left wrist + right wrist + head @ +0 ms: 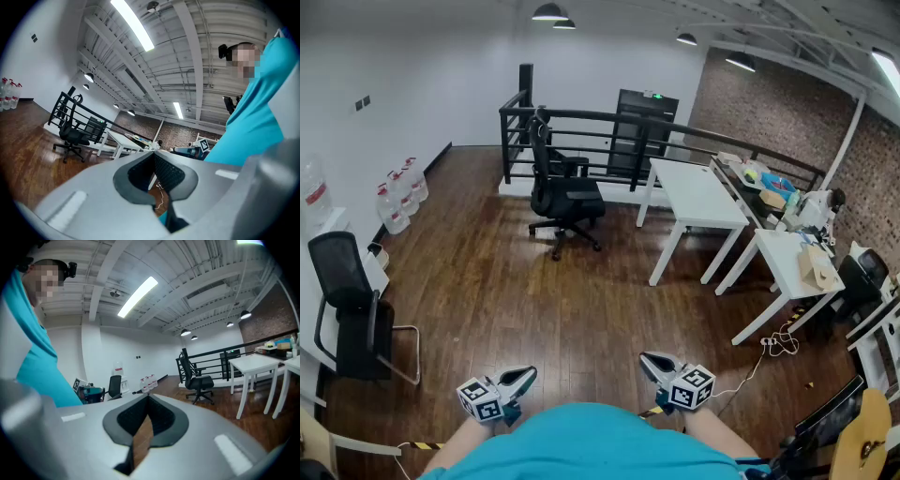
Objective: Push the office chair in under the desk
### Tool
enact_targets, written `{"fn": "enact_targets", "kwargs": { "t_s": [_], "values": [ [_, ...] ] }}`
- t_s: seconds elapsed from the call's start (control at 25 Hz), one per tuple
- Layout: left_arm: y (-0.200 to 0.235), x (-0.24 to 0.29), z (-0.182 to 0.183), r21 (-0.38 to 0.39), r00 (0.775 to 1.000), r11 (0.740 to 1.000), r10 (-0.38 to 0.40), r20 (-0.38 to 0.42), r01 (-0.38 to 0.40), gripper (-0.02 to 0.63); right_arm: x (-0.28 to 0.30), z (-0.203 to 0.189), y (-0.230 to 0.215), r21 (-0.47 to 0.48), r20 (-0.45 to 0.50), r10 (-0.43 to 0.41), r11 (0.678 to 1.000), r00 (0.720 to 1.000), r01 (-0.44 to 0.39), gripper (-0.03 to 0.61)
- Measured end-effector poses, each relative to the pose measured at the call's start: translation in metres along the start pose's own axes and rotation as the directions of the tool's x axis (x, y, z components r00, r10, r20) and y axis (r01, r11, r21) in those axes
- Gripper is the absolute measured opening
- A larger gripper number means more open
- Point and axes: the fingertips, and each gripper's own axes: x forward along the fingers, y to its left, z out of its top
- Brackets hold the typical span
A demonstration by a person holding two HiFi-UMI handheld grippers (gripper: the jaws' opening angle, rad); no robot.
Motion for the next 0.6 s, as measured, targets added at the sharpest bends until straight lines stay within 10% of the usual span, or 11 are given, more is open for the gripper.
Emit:
{"fn": "enact_targets", "kwargs": {
  "t_s": [0.6],
  "values": [
    [0.075,-0.084,0.034,-0.04,0.994,0.995,0.095,0.049,-0.093,0.028,0.11,0.016,0.029,-0.041,-0.031,0.056,0.998,0.998,-0.057,0.0]
  ]
}}
